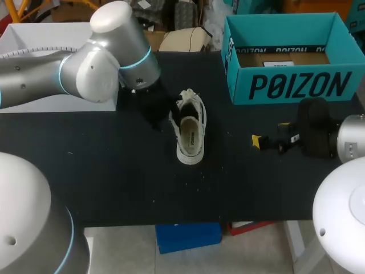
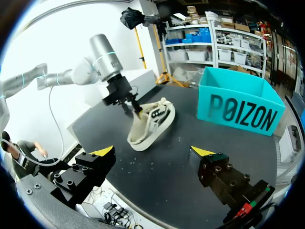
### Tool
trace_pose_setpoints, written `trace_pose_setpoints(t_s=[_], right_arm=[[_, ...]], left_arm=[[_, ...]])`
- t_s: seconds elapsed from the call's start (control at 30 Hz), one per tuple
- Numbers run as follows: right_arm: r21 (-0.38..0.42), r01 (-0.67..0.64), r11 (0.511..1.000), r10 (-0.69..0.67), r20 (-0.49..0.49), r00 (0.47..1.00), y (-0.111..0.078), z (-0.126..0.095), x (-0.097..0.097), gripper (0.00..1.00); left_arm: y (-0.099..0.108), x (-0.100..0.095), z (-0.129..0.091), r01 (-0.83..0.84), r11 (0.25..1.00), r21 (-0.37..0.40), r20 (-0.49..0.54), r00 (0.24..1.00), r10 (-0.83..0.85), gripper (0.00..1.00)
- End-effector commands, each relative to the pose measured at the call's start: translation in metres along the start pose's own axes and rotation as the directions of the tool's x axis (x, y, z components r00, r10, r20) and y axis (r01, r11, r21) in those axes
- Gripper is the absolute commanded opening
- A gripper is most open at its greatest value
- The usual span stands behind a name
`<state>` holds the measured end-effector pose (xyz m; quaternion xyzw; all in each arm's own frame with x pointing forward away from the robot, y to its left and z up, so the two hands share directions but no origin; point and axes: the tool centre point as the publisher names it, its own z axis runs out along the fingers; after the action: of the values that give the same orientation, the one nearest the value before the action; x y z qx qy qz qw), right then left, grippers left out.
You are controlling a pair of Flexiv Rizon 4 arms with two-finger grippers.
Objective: Take the shoe out of the shoebox, open the shoe tongue, remove and reinsert the insole, then place the shoe into the shoebox
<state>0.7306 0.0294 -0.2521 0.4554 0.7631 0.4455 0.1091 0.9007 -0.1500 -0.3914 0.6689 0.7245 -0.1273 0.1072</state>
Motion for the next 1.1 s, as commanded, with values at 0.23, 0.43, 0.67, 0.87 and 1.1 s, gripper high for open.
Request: trace_pose_setpoints(t_s=[0.23, 0.43, 0.67, 0.87, 1.1], right_arm=[[-0.004, -0.001, 1.0, 0.001, 0.002, 1.0, -0.002, 0.001, 0.001, 1.0], [-0.004, -0.001, 1.0, 0.001, 0.002, 1.0, -0.002, 0.001, 0.001, 1.0], [-0.004, -0.001, 1.0, 0.001, 0.002, 1.0, -0.002, 0.001, 0.001, 1.0], [-0.004, -0.001, 1.0, 0.001, 0.002, 1.0, -0.002, 0.001, 0.001, 1.0], [-0.004, -0.001, 1.0, 0.001, 0.002, 1.0, -0.002, 0.001, 0.001, 1.0]], left_arm=[[0.019, -0.009, 0.024, -0.028, 1.0, -0.009, -0.028, 0.999, 0.028, 0.53], [0.021, -0.01, 0.032, -0.058, 0.998, -0.04, -0.066, 0.996, 0.055, 0.42], [0.024, -0.013, 0.037, -0.135, 0.981, -0.141, -0.145, 0.983, 0.114, 0.0], [0.022, -0.016, 0.026, -0.167, 0.972, -0.163, -0.167, 0.976, 0.139, 0.0], [0.012, -0.017, -0.017, -0.145, 0.98, -0.139, -0.116, 0.985, 0.13, 0.0]])
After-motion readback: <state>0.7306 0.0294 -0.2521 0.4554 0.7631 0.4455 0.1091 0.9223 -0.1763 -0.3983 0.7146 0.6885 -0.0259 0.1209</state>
